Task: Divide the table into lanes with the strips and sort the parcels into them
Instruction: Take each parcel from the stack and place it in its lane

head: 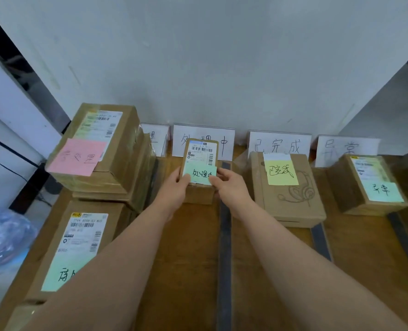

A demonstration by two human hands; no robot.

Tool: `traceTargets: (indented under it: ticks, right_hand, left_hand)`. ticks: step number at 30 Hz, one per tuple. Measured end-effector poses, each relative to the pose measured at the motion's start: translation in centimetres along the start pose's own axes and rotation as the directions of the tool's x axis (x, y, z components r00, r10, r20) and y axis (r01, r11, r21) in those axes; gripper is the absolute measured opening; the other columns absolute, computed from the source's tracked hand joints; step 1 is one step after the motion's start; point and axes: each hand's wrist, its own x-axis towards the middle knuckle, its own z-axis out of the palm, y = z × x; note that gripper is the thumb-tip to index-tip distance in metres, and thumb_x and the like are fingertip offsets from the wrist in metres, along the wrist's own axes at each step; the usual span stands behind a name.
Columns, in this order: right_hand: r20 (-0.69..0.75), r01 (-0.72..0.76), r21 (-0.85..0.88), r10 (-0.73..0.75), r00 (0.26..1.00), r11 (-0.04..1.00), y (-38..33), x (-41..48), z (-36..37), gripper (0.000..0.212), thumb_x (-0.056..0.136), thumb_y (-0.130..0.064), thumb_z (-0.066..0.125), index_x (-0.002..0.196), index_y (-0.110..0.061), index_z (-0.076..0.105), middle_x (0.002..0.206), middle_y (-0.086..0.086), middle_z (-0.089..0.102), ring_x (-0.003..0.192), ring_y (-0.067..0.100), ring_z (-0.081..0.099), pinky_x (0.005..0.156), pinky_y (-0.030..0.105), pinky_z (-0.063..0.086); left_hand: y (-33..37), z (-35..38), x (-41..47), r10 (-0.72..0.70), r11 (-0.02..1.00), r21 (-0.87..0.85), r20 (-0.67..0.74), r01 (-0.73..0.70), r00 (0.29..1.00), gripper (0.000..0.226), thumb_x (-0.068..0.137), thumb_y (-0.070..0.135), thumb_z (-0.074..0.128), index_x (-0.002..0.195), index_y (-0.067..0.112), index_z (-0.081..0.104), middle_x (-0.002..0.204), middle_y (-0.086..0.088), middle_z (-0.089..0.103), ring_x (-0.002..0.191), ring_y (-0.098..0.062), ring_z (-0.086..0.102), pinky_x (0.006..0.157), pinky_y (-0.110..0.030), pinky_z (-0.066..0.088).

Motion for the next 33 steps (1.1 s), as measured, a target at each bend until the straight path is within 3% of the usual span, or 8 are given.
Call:
traceTargets:
  ticks: [5,9,12,14,16,19,24,33]
  right_hand:
    - [-0.030,0.014,-0.017,-0.015,0.999,1.000,-0.1,0.5,0.5,0.038,0.098,-0.022,0.056,0.136,-0.022,0.051,0.121,-0.003,0.067,0.092,0.007,0.066,0.080,0.034,0.060]
    - [-0.040,0.044,-0.125,-0.050,0.998,0.991,-0.5,0.4,0.6,0.038,0.099,-0.025,0.053,0.137,-0.021,0.050,0.125,-0.004,0.064,0.093,0.011,0.067,0.077,0.030,0.060]
    - [-0.028,0.093,-0.251,-0.103,0.994,0.964,-1.2,-0.3,0.5,0.039,0.099,-0.029,0.050,0.137,-0.019,0.051,0.130,-0.002,0.062,0.109,0.016,0.064,0.067,0.016,0.055]
    - [-0.019,0.136,-0.332,-0.151,0.988,0.933,-2.1,-1.3,-0.1,0.037,0.100,-0.029,0.048,0.135,-0.017,0.053,0.129,0.000,0.062,0.111,0.018,0.062,0.065,0.013,0.050]
    - [-0.021,0.180,-0.440,-0.210,0.977,0.880,-3.1,-2.7,-1.3,0.038,0.100,-0.028,0.047,0.135,-0.014,0.051,0.132,0.002,0.058,0.115,0.019,0.056,0.081,0.020,0.047]
    - [-0.027,0.206,-0.589,-0.274,0.961,0.781,-4.4,-5.4,-3.8,0.035,0.100,-0.026,0.047,0.132,-0.012,0.051,0.135,0.004,0.052,0.123,0.022,0.048,0.090,0.026,0.038]
    - [-0.070,0.181,-0.751,-0.349,0.935,0.635,-4.8,-10.8,-8.7,0.041,0.101,-0.028,0.044,0.139,-0.014,0.047,0.143,0.004,0.048,0.133,0.022,0.042,0.109,0.034,0.034]
    - [-0.286,0.017,-0.780,-0.381,0.879,0.626,-0.6,-23.5,-19.4,0.048,0.099,-0.028,0.047,0.146,-0.016,0.041,0.151,0.000,0.040,0.141,0.017,0.032,0.120,0.034,0.019]
  left_hand:
    - [-0.1,-0.2,1.0,0.002,1.000,0.019,-0.017,-0.002,1.000,0.043,0.106,0.033,0.038,0.148,0.029,0.039,0.138,0.003,0.058,0.128,-0.019,0.051,0.102,-0.038,0.048]
    - [0.6,0.0,0.7,0.030,0.992,0.125,-0.061,-0.022,0.998,0.045,0.106,0.032,0.036,0.151,0.025,0.032,0.144,0.002,0.052,0.099,-0.007,0.057,0.064,-0.011,0.043]
    - [2.1,-0.4,-0.1,0.075,0.971,0.233,-0.109,-0.048,0.991,0.048,0.107,0.029,0.035,0.153,0.018,0.027,0.148,-0.002,0.048,0.089,-0.004,0.052,0.045,-0.010,0.038]
    - [2.9,-0.7,-0.7,0.140,0.952,0.288,-0.093,-0.108,0.986,0.044,0.107,0.025,0.037,0.149,0.015,0.032,0.146,-0.004,0.050,0.106,-0.011,0.056,0.047,-0.011,0.042]
    - [3.7,-1.0,-1.6,0.208,0.916,0.362,-0.051,-0.176,0.977,0.042,0.105,0.022,0.041,0.147,0.016,0.036,0.146,-0.003,0.051,0.121,-0.021,0.059,0.048,-0.009,0.047]
    - [4.9,-1.3,-3.4,0.321,0.800,0.527,0.025,-0.286,0.947,0.041,0.103,0.025,0.046,0.143,0.018,0.044,0.144,-0.003,0.053,0.122,-0.023,0.059,0.056,-0.009,0.050]
    - [8.4,0.3,-8.5,0.472,0.553,0.728,0.128,-0.406,0.872,0.047,0.102,0.033,0.044,0.146,0.015,0.043,0.145,-0.006,0.049,0.131,-0.025,0.047,0.105,-0.039,0.042]
    - [11.7,10.8,-20.0,0.567,0.286,0.683,0.445,-0.672,0.693,0.041,0.102,0.031,0.041,0.140,0.017,0.049,0.139,-0.004,0.053,0.124,-0.022,0.050,0.101,-0.036,0.041]
